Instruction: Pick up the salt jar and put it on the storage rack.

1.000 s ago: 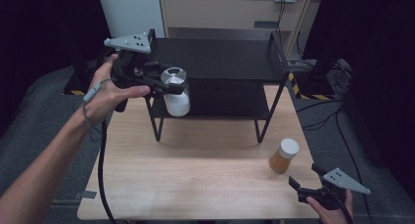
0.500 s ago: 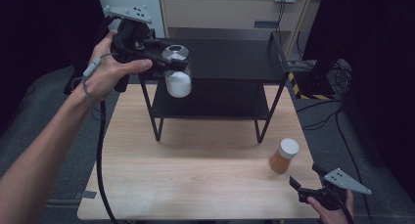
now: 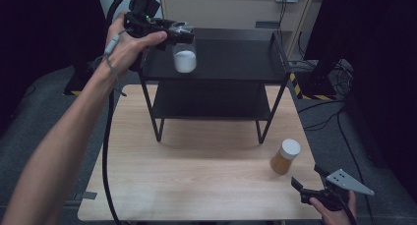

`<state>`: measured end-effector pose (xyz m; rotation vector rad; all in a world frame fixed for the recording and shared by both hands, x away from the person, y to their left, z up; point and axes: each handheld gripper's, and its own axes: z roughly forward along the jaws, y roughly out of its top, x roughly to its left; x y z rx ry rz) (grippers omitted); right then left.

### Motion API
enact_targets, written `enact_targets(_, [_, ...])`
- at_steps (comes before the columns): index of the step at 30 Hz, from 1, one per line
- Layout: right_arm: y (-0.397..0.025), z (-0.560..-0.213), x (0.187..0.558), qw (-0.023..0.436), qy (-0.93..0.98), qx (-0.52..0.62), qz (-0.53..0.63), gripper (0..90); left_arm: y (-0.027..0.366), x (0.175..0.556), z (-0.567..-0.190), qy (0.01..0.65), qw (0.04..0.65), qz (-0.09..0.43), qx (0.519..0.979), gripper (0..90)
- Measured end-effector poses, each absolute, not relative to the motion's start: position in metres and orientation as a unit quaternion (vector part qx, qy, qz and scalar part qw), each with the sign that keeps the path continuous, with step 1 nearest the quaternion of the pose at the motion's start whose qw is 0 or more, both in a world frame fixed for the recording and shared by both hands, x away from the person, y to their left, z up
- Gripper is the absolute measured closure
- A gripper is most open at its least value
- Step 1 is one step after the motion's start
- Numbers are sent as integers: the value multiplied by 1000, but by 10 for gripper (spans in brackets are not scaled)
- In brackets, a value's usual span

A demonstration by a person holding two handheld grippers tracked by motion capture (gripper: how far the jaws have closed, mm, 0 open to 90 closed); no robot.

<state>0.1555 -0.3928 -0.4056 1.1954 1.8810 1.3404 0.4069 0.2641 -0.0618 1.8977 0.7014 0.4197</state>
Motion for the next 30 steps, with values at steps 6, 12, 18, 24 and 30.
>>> enact_targets(6, [-394, -406, 156, 267, 697, 444, 496, 12, 256, 420, -65, 326, 496, 204, 779, 329])
enact_targets(12, [-395, -407, 157, 265, 697, 446, 496, 12, 252, 431, -73, 351, 488, 214, 770, 329])
enact_targets(18, [-396, -407, 158, 264, 695, 447, 497, 12, 254, 438, -80, 362, 486, 217, 766, 329])
enact_targets(24, [-396, -408, 159, 263, 696, 449, 494, 13, 254, 440, -86, 364, 482, 220, 766, 329])
enact_targets(30, [-396, -408, 159, 263, 696, 449, 495, 12, 254, 443, -90, 364, 478, 215, 770, 329])
